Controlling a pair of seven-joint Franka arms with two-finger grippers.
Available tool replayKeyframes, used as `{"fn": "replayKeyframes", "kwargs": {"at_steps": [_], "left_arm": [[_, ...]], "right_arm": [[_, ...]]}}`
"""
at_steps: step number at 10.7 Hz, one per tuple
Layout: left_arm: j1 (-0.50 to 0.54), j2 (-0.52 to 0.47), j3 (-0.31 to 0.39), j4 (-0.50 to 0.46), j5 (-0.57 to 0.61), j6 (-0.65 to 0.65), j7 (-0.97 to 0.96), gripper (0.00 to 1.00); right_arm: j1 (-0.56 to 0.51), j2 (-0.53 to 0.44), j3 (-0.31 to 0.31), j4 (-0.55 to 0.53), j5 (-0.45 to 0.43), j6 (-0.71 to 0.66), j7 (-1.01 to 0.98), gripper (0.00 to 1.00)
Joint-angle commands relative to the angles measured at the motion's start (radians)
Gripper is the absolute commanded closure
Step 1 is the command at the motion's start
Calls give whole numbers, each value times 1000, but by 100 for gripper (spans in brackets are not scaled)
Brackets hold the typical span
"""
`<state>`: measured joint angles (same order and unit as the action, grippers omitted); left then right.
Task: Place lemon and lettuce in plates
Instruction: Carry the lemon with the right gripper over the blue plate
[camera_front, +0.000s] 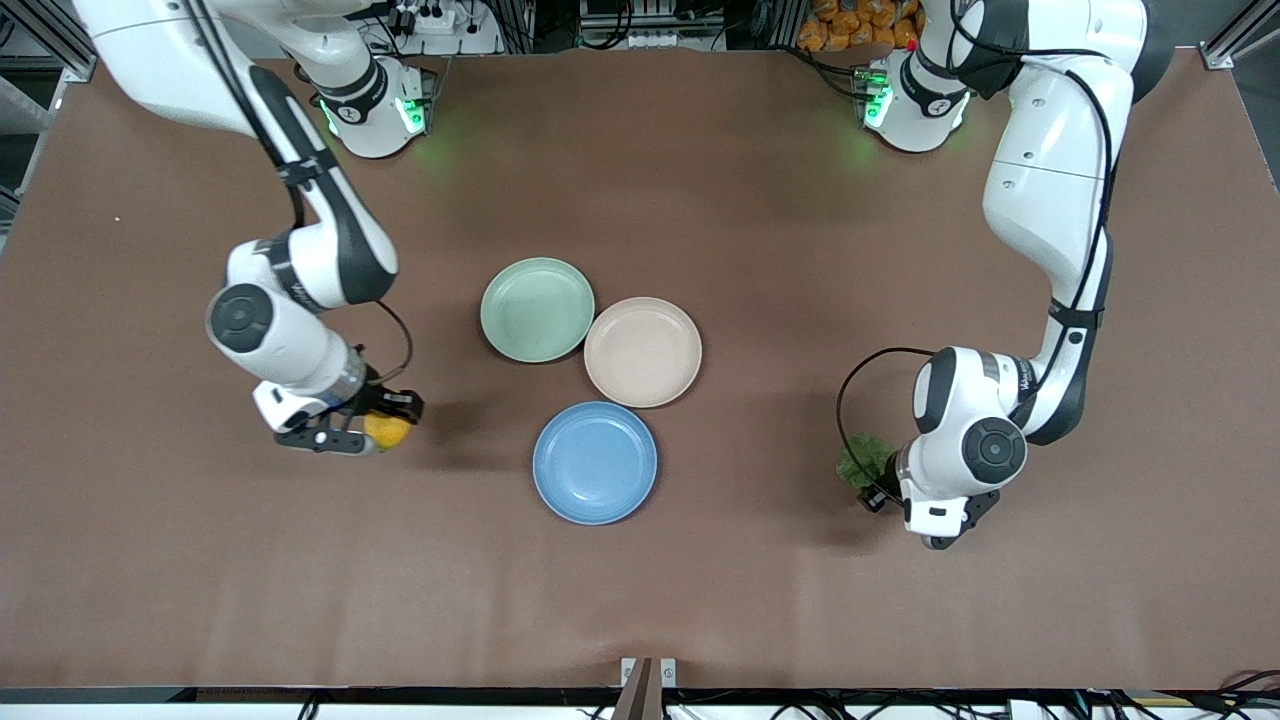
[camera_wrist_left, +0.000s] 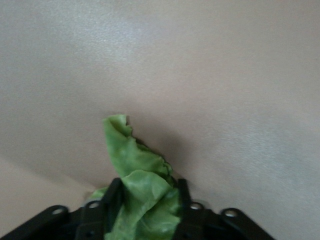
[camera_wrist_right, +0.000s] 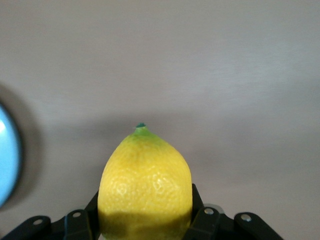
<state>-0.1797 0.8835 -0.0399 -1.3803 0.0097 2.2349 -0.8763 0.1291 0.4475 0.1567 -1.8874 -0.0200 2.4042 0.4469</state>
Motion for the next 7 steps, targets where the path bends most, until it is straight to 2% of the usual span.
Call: {"fn": "replayKeyframes", "kwargs": {"at_steps": [1, 4, 7], "left_arm": [[-6, 14, 8, 10, 38, -1, 6, 100], [-6, -11, 6, 10, 39, -3, 19, 100], [-9, -63, -1, -11, 39, -20, 14, 100]], "right_arm": [[38, 124, 30, 158, -3, -2, 107, 100], [82, 187, 47, 264, -3, 15, 176, 100], [107, 253, 95, 298, -2, 175, 207, 100]]}}
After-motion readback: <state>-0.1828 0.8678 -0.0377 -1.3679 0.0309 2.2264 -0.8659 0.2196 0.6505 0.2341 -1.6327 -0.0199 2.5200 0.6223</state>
